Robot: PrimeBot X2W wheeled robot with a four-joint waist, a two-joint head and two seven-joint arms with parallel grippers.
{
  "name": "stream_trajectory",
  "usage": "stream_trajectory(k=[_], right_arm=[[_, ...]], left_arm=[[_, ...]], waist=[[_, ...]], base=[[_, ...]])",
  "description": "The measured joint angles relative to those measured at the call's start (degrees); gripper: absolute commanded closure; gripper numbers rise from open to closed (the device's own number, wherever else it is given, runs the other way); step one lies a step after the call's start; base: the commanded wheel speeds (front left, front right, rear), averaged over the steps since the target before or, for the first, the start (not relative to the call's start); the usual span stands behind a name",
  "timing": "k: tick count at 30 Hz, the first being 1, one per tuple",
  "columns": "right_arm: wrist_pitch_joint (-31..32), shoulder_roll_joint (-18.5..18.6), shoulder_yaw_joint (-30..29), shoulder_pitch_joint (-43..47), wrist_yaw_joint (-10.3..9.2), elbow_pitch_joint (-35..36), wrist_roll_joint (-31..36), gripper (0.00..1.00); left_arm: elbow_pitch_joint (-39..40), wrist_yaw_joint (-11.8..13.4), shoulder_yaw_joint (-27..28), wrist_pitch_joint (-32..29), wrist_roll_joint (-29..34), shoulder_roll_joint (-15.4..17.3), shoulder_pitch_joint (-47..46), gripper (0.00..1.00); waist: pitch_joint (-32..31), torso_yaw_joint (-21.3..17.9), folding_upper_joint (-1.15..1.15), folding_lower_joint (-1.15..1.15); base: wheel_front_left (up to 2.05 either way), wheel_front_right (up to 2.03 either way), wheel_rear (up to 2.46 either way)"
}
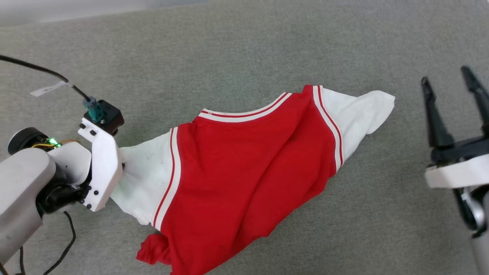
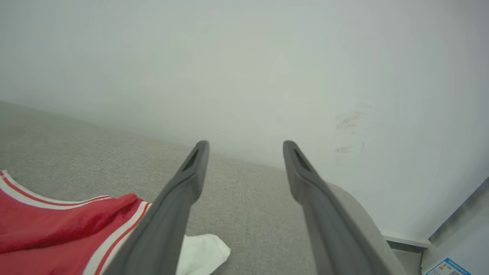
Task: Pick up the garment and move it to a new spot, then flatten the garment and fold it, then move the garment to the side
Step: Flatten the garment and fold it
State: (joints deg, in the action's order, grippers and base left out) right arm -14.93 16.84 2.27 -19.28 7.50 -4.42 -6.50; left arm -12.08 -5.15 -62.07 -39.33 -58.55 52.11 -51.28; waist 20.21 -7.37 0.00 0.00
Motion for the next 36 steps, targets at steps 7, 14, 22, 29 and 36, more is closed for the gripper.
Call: stream_trajectory(k=[7, 14, 22, 29, 36], right_arm=[[7.72, 10.78, 2.48, -7.79, 0.0, 1.79, -0.05, 0.0], [33.53, 25.05, 17.19, -17.39, 0.01, 1.82, -15.27, 0.0], [59.12, 33.65, 31.79, -28.13, 0.01, 0.01, -33.26, 0.0], [65.34, 31.28, 36.15, -33.9, 0.01, -7.2, -38.19, 0.0], [64.29, 29.85, 40.42, -34.22, -0.01, -12.5, -40.63, 0.0]], left_arm=[[4.2, 0.35, 2.05, 4.03, 0.44, 1.2, -0.34, 1.0], [9.8, 1.71, 2.99, 5.3, 2.68, 1.8, -1.85, 1.0], [12.4, 2.22, 3.12, 5.55, 4.55, 0.25, -4.08, 1.0], [13.28, 2.26, 3.52, 6.04, 5.93, -1.14, -6.44, 1.0], [13.65, 2.12, 3.77, 7.02, 6.82, -1.69, -7.36, 1.0]], waist=[[-1.64, 2.09, 0.0, 0.0], [-0.77, 4.18, 0.0, 0.0], [2.76, 6.16, 0.0, 0.0], [6.6, 7.75, 0.0, 0.0], [9.63, 9.46, 0.0, 0.0]], base=[[0.0, 0.0, 0.0], [0.0, 0.0, 0.0], [0.0, 0.0, 0.0], [0.0, 0.0, 0.0], [0.0, 0.0, 0.0]])
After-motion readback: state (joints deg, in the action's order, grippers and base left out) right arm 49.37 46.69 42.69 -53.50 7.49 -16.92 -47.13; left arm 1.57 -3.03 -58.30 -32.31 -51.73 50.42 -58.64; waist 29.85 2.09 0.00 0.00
